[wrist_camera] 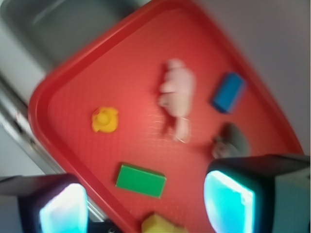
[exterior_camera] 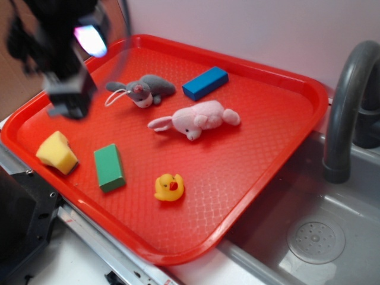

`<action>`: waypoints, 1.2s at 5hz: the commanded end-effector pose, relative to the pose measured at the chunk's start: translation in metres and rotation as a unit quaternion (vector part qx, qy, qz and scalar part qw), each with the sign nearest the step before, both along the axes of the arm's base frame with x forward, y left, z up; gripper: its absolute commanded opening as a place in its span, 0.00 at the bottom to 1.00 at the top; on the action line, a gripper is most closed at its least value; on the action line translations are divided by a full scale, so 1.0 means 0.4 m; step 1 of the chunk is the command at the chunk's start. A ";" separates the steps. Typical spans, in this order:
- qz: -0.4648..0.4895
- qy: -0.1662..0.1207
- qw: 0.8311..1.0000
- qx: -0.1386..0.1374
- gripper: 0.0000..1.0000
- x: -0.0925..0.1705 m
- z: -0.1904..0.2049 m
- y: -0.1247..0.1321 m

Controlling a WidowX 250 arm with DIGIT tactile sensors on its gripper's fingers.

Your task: Grab the yellow duck.

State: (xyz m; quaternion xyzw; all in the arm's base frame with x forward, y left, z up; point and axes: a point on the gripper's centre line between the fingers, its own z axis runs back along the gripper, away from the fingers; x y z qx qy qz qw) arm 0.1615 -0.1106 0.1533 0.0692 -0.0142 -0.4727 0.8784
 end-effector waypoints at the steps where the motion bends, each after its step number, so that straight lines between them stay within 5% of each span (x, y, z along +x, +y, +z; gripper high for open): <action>1: -0.108 0.035 0.993 0.041 1.00 -0.015 -0.140 -0.035; 3: -0.128 0.028 0.991 0.038 1.00 -0.013 -0.237 -0.052; 6: -0.146 0.050 0.988 -0.015 1.00 -0.001 -0.302 -0.088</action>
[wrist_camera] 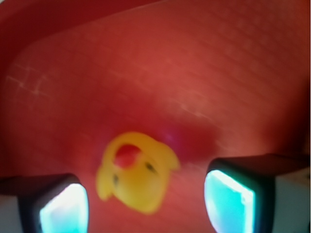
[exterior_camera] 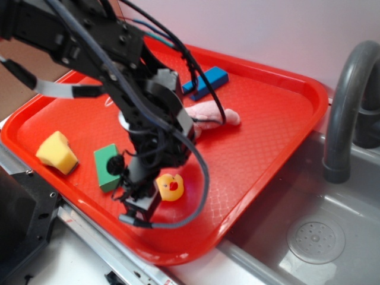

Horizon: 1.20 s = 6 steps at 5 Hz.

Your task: Grab the yellow duck.

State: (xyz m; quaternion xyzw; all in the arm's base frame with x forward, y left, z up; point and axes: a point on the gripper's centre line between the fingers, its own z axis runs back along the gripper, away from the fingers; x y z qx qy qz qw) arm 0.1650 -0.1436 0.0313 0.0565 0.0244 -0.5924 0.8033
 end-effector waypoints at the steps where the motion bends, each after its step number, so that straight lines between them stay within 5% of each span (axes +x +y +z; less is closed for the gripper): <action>1: 0.001 0.018 0.999 -0.037 0.00 -0.008 -0.003 -0.005; 3: 0.042 0.015 0.999 -0.031 0.00 -0.003 -0.001 0.014; 4: 0.159 -0.011 0.987 -0.015 0.00 0.012 0.069 0.054; 6: 0.397 -0.044 0.916 -0.028 0.00 0.015 0.271 0.175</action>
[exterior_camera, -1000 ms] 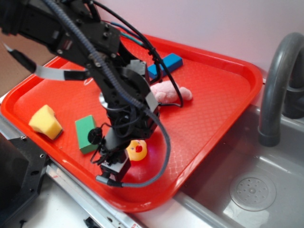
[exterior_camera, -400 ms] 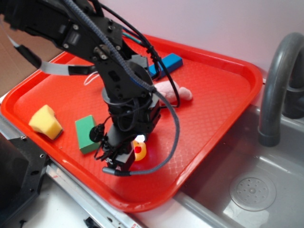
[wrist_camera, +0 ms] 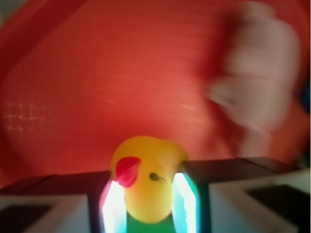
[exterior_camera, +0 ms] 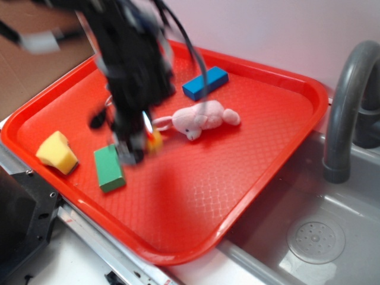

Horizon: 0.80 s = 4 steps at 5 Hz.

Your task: Grab the yellow duck.

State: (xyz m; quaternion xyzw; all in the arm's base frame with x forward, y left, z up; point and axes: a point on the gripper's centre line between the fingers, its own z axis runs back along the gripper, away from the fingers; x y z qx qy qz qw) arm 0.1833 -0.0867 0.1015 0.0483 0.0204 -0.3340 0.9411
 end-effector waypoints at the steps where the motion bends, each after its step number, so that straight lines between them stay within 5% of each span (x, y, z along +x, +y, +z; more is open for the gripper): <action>1: 0.238 -0.038 0.970 -0.006 0.00 -0.050 0.183 0.079; 2: 0.357 -0.047 0.933 -0.013 0.00 -0.065 0.255 0.092; 4: 0.384 -0.069 0.921 -0.018 0.00 -0.050 0.302 0.094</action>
